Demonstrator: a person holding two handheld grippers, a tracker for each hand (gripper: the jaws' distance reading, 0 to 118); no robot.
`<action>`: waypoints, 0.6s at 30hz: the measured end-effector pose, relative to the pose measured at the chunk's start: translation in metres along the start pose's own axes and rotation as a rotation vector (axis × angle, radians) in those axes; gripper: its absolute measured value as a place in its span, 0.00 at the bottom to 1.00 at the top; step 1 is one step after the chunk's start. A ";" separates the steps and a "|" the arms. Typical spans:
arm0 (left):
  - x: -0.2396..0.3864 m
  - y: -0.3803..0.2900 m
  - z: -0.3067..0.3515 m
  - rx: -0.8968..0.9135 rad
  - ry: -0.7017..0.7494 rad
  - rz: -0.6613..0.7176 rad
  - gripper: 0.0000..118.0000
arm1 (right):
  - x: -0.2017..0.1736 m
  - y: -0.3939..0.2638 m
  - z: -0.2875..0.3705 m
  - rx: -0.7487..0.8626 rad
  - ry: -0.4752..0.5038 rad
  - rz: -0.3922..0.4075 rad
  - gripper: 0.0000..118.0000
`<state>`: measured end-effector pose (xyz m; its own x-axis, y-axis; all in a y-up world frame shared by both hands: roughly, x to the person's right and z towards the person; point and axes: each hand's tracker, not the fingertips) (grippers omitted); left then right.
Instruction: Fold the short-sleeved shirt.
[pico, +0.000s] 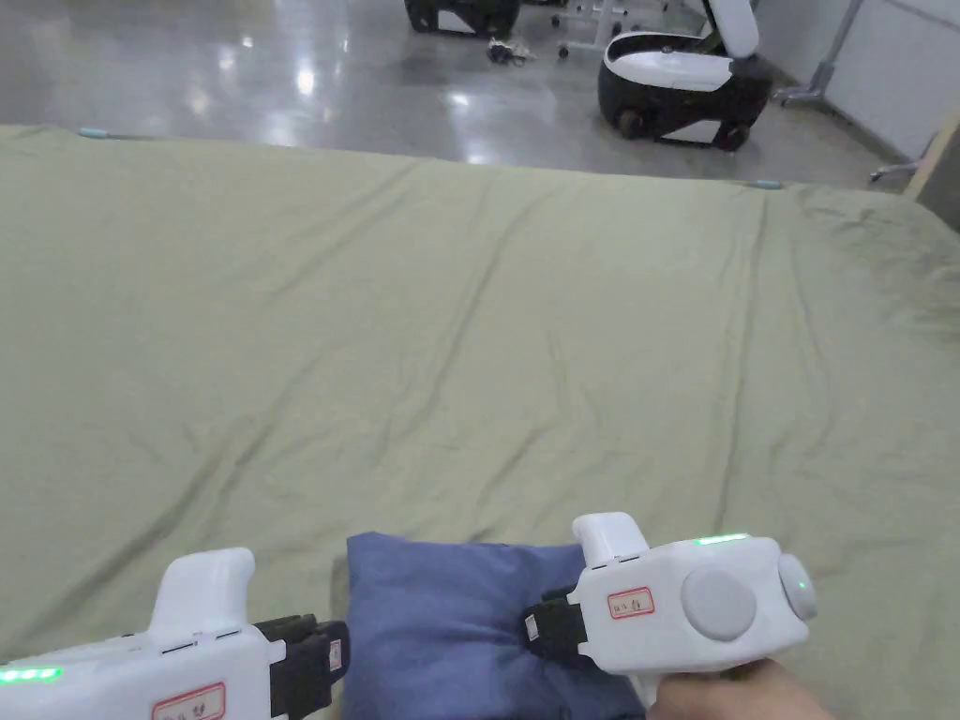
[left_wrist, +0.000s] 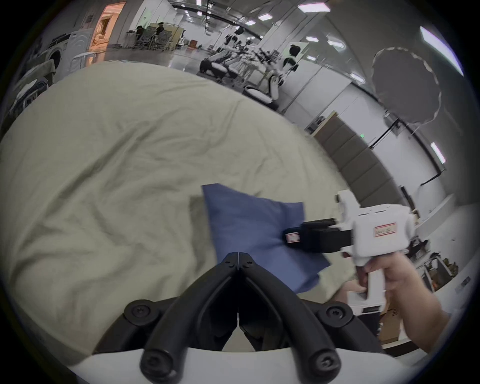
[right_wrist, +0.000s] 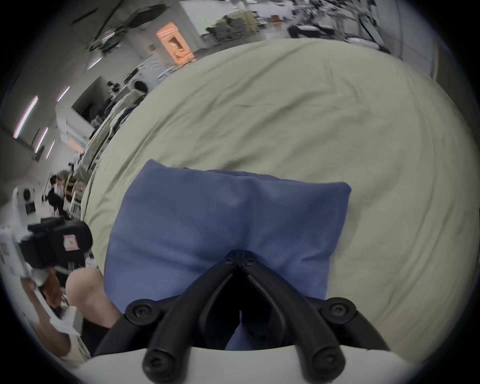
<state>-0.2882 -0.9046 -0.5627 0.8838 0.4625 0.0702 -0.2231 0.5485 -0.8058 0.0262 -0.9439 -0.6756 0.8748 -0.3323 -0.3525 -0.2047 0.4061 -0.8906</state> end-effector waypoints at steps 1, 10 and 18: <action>-0.002 0.001 -0.005 0.000 0.037 -0.008 0.00 | -0.004 0.002 0.000 -0.005 -0.020 -0.007 0.00; -0.029 0.022 -0.043 -0.124 -0.082 0.096 0.97 | -0.018 0.005 0.006 -0.032 -0.071 0.031 0.00; -0.004 0.036 -0.091 -0.232 -0.137 0.095 0.89 | -0.026 0.005 0.002 -0.037 -0.117 0.057 0.00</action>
<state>-0.2626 -0.9503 -0.6457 0.7964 0.6024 0.0542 -0.1880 0.3319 -0.9244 0.0035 -0.9312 -0.6705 0.9061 -0.2072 -0.3689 -0.2697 0.3890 -0.8809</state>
